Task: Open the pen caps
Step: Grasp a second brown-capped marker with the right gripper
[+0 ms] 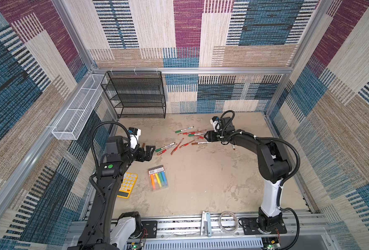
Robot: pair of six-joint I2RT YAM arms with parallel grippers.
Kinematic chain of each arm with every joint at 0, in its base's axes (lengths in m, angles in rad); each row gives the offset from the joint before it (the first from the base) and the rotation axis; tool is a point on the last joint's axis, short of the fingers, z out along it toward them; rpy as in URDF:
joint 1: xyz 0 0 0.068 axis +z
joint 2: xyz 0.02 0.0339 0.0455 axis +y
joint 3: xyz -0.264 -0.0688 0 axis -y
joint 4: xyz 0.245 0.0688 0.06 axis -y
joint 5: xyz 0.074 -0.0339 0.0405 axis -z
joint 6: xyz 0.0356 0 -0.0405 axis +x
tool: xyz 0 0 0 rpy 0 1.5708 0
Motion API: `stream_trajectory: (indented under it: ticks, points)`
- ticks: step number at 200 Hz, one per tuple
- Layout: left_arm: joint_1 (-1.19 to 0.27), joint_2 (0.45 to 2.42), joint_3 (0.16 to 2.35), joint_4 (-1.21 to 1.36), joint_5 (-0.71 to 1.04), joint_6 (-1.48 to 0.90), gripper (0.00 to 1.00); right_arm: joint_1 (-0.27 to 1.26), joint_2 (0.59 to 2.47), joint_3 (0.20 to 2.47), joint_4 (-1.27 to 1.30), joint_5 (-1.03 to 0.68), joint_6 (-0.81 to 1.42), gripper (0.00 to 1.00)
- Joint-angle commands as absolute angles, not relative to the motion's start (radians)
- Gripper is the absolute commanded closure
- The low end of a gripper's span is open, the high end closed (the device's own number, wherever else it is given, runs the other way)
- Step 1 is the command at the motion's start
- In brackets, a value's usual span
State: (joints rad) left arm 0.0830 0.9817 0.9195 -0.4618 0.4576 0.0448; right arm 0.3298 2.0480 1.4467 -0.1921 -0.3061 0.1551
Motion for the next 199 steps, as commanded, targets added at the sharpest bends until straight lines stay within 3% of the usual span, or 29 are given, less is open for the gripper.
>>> stream_trajectory:
  ticks: [1, 134, 199]
  points:
    - [0.086, 0.983, 0.925, -0.46, 0.459, 0.037, 0.03, 0.352, 2.101, 1.528, -0.215, -0.329, 0.177, 0.35]
    - [0.093, 0.988, 0.915, -0.448, 0.47, 0.036, 0.03, 0.379, 2.221, 1.592, -0.259, -0.325, 0.169, 0.37]
    - [0.097, 0.988, 0.917, -0.447, 0.469, 0.028, 0.04, 0.382, 2.085, 1.394, -0.216, -0.364, 0.173, 0.38]
